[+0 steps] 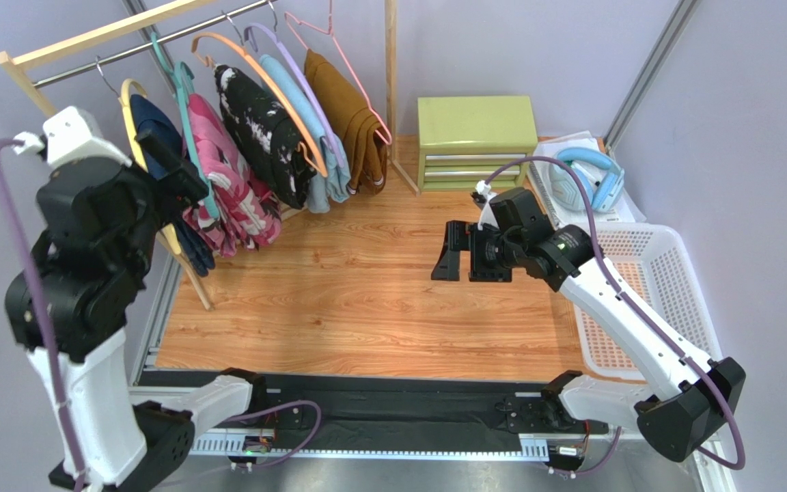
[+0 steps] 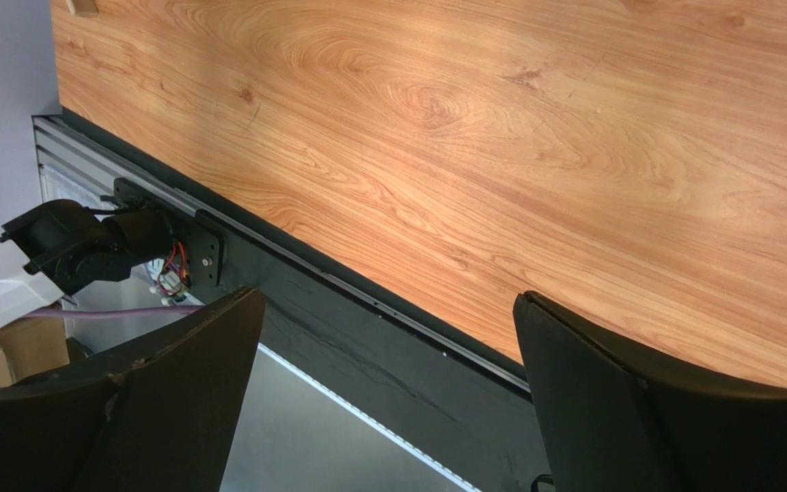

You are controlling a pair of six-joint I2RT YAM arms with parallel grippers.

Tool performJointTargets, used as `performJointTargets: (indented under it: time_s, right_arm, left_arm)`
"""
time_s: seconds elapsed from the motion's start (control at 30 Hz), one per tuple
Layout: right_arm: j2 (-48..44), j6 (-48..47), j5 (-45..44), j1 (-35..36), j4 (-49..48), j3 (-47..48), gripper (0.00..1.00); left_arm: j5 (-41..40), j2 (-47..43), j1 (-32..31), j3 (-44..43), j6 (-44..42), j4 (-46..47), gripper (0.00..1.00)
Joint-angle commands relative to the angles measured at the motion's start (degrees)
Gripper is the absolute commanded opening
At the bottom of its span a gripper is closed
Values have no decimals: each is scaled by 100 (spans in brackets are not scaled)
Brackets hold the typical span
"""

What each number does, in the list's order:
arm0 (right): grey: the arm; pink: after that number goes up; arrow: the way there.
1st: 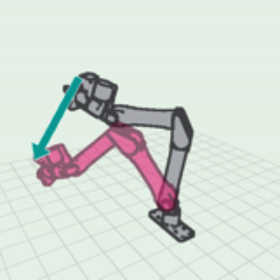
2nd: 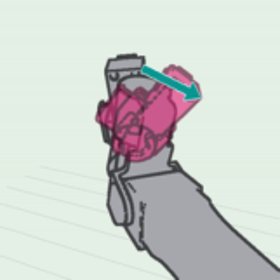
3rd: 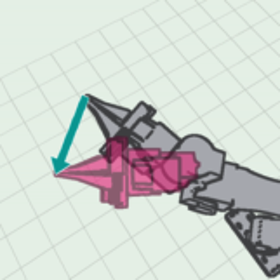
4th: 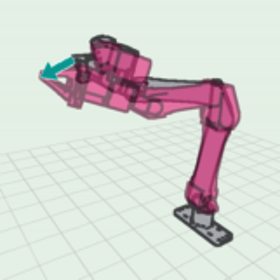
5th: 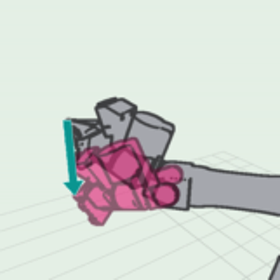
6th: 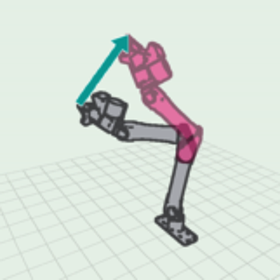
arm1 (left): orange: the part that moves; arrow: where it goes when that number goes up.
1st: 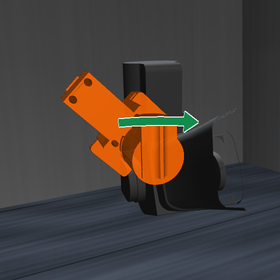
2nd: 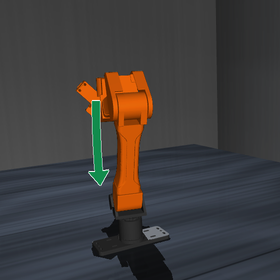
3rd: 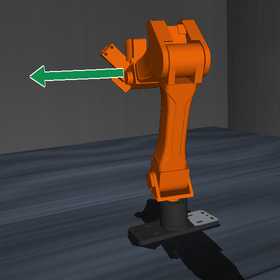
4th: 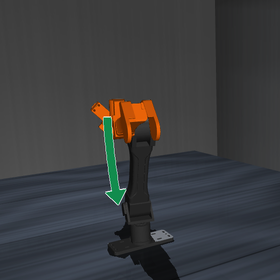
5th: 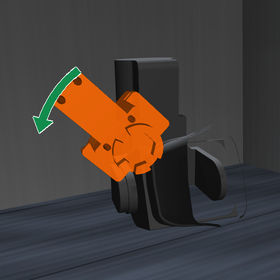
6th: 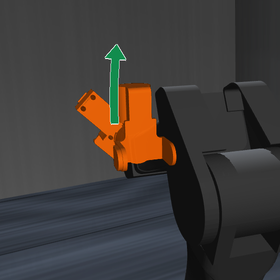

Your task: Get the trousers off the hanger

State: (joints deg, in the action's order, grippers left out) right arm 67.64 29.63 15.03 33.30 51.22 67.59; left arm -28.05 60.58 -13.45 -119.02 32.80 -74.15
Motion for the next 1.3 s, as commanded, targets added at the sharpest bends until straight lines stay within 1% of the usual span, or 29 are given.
performJointTargets:
  time_s: [0.0,0.1,0.17,0.3,0.33,0.37,0.43,0.47,0.53,0.57,0.63,0.67,0.7,0.73,0.8,0.83,0.9,0.97,1.0,1.1,1.27]
  right_arm:
    - [-303,-203,9,19,248,255,100]
    - [-461,-291,-8,19,362,202,100]
    - [-549,-335,-61,19,441,167,100]
    - [-699,-493,-184,19,547,158,100]
    - [-717,-510,-184,19,564,166,100]
    - [-708,-519,-193,19,573,175,100]
    - [-673,-546,-175,19,582,219,100]
    - [-647,-554,-176,19,591,245,100]
    - [-611,-581,-184,19,617,289,100]
    - [-603,-598,-184,19,626,307,100]
    - [-602,-598,-219,19,635,307,100]
    - [-611,-598,-237,19,635,298,100]
    - [-620,-607,-263,19,635,281,100]
    - [-611,-599,-272,19,635,272,100]
    - [-611,-616,-307,19,635,263,100]
    - [-620,-607,-316,10,652,272,100]
    - [-611,-616,-342,10,652,289,100]
    - [-576,-634,-351,10,652,316,100]
    - [-567,-634,-360,10,652,333,100]
    - [-480,-642,-378,10,652,351,100]
    - [-356,-660,-369,10,635,395,100]
  left_arm:
    - [-702,472,210,-568,-493,14,93]
    - [-246,841,869,-806,-345,-283,86]
    - [26,947,1194,-754,-248,-380,84]
    - [28,886,1310,-404,-221,-250,83]
    - [19,851,1441,-324,-247,-188,82]
    - [37,816,1512,-254,-274,-92,78]
    - [72,833,1591,-104,-291,-65,74]
    - [81,850,1644,-69,-291,-73,70]
    - [98,877,1705,28,-239,-56,65]
    - [116,886,1740,63,-230,-4,59]
    - [195,912,1776,151,-212,49,53]
    - [204,938,1811,160,-186,67,47]
    - [221,965,1820,160,-168,76,42]
    - [291,1017,1820,143,-160,85,32]
    - [353,1061,1855,38,-107,85,22]
    - [379,1096,1855,11,-98,94,15]
    - [388,1132,1864,-94,-54,103,10]
    - [379,1158,1864,-182,-54,103,2]
    - [362,1167,1855,-296,-45,94,0]
    - [406,1167,1864,-507,25,76,0]
    - [731,1027,1855,-736,174,190,0]
